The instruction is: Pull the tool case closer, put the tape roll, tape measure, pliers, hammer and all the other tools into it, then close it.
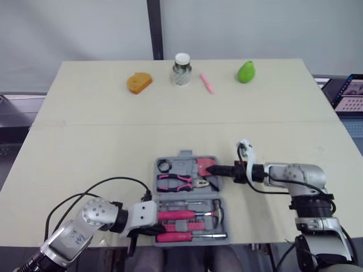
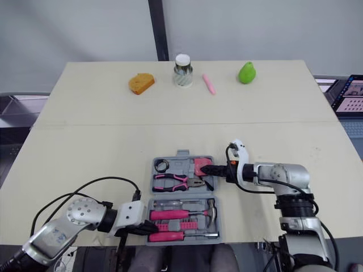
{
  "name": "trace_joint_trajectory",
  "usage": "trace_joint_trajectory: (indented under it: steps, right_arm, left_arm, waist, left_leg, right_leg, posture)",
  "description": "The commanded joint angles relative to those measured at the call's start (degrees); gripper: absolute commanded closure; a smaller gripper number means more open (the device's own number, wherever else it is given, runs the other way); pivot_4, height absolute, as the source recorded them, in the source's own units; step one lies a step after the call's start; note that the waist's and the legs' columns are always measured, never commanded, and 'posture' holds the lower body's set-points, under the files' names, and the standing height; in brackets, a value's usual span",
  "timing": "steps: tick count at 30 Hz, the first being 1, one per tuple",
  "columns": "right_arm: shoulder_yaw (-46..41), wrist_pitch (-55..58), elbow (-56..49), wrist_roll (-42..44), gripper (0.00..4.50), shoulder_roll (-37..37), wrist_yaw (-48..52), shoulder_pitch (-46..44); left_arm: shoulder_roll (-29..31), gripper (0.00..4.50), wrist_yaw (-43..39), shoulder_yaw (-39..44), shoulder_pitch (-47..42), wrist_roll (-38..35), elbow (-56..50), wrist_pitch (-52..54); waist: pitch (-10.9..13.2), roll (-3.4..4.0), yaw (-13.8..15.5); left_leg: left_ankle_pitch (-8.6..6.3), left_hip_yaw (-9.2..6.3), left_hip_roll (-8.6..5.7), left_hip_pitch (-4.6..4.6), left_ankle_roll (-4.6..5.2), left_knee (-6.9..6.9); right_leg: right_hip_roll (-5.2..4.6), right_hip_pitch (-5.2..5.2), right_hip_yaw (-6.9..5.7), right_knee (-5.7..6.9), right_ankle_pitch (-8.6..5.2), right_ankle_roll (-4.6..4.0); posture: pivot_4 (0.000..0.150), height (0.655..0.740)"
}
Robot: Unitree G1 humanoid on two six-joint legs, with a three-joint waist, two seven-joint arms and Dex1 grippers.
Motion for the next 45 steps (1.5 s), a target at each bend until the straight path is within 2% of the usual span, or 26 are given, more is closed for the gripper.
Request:
trace_joint_trajectory:
  steps: [1,5,12,14,18,23,27,32,35,41,42,43,45]
  right_arm:
    - [-1.5,-1.1,-4.7,4.3,0.02,-0.2,4.0,1.1]
    - [-1.3,-1.6,-11.2,8.0,0.02,-2.4,9.1,3.0]
    - [2.8,-5.1,-22.2,9.9,0.02,-10.1,17.0,5.8]
    - [4.8,-7.3,-25.6,9.0,0.02,-13.7,19.9,7.3]
    - [6.8,-11.6,-31.2,8.2,0.02,-20.8,25.3,11.1]
    - [7.6,-18.2,-35.5,6.4,0.02,-27.4,29.9,16.2]
    - [3.8,-21.7,-36.8,7.3,0.02,-31.3,32.4,21.7]
    - [-6.2,-28.3,-27.9,3.8,0.02,-30.8,28.0,27.8]
    - [-12.7,-29.3,-20.7,3.5,0.0,-30.7,26.6,29.9]
    - [-19.0,-36.9,-3.2,-1.6,0.0,-31.2,27.1,31.4]
    - [-19.2,-38.0,-0.8,-2.3,0.0,-31.0,27.2,31.1]
    - [-19.0,-39.3,1.0,-3.1,0.0,-31.0,27.4,31.1]
    - [-18.4,-41.6,3.5,-4.5,0.0,-30.9,28.0,31.3]
  left_arm:
    - [0.2,4.5,1.0,-0.9,0.8,2.9,4.4,1.1]
    - [-0.6,4.5,1.6,0.3,1.0,1.5,4.6,1.9]
    - [-2.9,4.5,2.3,6.2,2.5,-7.3,-1.0,10.0]
    - [-1.7,4.5,1.9,9.4,4.1,-10.4,-4.0,12.7]
    - [4.3,4.5,-0.6,17.1,11.3,-14.0,-8.2,15.7]
    - [7.8,4.5,-1.9,26.2,16.7,-16.4,-6.7,15.7]
    - [7.8,4.5,-1.4,32.2,16.1,-16.3,-1.0,13.8]
    - [4.2,4.5,0.9,42.9,14.0,-18.7,6.4,11.5]
    - [3.9,3.61,0.9,47.4,14.3,-18.2,11.1,9.1]
    - [4.8,0.7,1.1,51.3,13.1,-15.5,22.1,2.7]
    - [4.8,0.35,1.3,51.4,12.5,-15.2,23.6,1.8]
    - [4.9,0.08,1.4,51.5,12.0,-14.9,25.0,1.0]
    - [4.9,0.08,2.0,51.2,10.9,-14.5,27.2,0.2]
  waist:
    - [-0.1,0.13,-0.1]
    - [-0.1,0.29,-0.1]
    - [-0.1,0.27,-0.1]
    - [-0.1,0.19,0.0]
    - [-0.1,0.14,0.0]
    - [0.0,0.1,0.4]
    - [0.0,0.07,0.5]
    - [0.0,-0.02,0.3]
    - [0.0,-0.02,0.2]
    - [-0.1,-0.03,0.1]
    - [-0.1,-0.03,0.1]
    - [-0.1,-0.03,0.1]
    - [-0.1,-0.03,0.1]
  left_leg:
    - [0.0,0.0,0.01,0.0,0.0,-0.01]
    - [0.0,0.05,0.01,0.01,0.0,-0.02]
    - [0.0,0.04,0.02,0.0,0.0,0.0]
    - [-0.01,0.0,0.02,-0.01,0.01,-0.01]
    - [-0.01,-0.02,0.02,-0.06,0.01,0.0]
    - [-0.01,-0.01,0.01,-0.09,0.02,0.04]
    - [-0.02,-0.03,0.0,-0.09,0.03,0.04]
    - [-0.02,0.02,0.01,-0.09,0.03,0.02]
    - [-0.02,0.03,0.01,-0.08,0.03,0.0]
    - [-0.02,0.07,0.02,-0.05,0.03,-0.01]
    - [-0.02,0.1,0.02,-0.02,0.03,-0.03]
    - [-0.02,0.12,0.02,-0.01,0.03,-0.05]
    - [-0.02,0.14,0.04,0.01,0.03,-0.07]
  right_leg:
    - [0.0,0.0,0.0,0.0,0.0,0.0]
    - [0.0,-0.02,0.02,-0.01,0.0,0.0]
    - [0.0,-0.01,0.03,-0.02,0.0,0.0]
    - [0.01,-0.01,0.02,-0.02,0.0,0.0]
    - [0.01,-0.01,0.02,-0.11,0.0,0.0]
    - [0.0,0.05,0.0,-0.24,0.0,0.0]
    - [0.0,0.09,-0.03,-0.29,0.0,0.0]
    - [0.0,0.08,-0.03,-0.29,0.0,0.0]
    - [0.01,0.07,-0.03,-0.29,0.0,0.0]
    - [0.0,0.07,-0.03,-0.29,0.0,0.0]
    - [0.0,0.07,-0.02,-0.29,0.0,0.0]
    - [0.0,0.07,-0.01,-0.28,0.0,0.0]
    - [0.0,0.07,-0.01,-0.29,0.0,0.0]
  posture:
    - [0.15,0.74]
    - [0.15,0.74]
    - [0.15,0.74]
    - [0.15,0.74]
    - [0.15,0.74]
    - [0.15,0.74]
    - [0.15,0.74]
    - [0.15,0.74]
    - [0.15,0.74]
    - [0.15,0.74]
    - [0.15,0.74]
    - [0.15,0.74]
    - [0.15,0.74]
